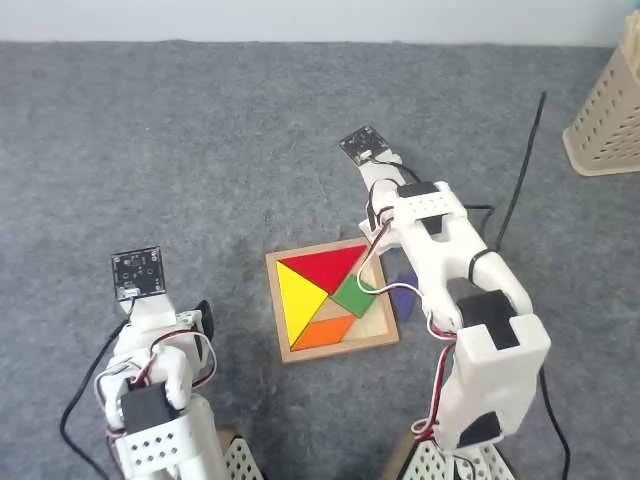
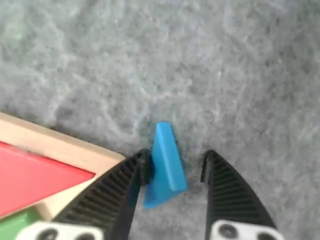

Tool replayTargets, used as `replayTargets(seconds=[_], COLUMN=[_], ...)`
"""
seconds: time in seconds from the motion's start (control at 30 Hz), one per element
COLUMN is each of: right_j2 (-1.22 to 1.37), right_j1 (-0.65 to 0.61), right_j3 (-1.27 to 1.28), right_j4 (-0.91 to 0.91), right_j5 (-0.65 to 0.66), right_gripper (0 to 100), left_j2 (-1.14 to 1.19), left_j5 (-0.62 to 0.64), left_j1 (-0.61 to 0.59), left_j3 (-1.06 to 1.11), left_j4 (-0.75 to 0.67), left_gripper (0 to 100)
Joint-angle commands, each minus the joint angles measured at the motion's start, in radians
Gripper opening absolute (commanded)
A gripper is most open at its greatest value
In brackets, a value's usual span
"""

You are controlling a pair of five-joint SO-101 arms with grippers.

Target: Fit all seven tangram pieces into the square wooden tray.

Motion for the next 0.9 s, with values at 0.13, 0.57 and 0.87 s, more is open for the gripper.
replayTargets(seconds=[0.13, 0.57, 0.87], right_j2=[-0.024, -0.357, -0.341], right_j1=[0.016, -0.077, -0.09], right_j3=[-0.06, 0.203, 0.233], right_j4=[0.068, 0.088, 0.041], right_j5=[0.009, -0.163, -0.169], right_gripper=[0.3, 0.6, 0.6], left_j2=[-0.014, -0.014, -0.014], left_j5=[-0.005, -0.005, -0.005], left_j1=[0.003, 0.003, 0.003], left_j3=[-0.013, -0.013, -0.013], left_j4=[0.005, 0.005, 0.005], left_gripper=[22, 22, 22])
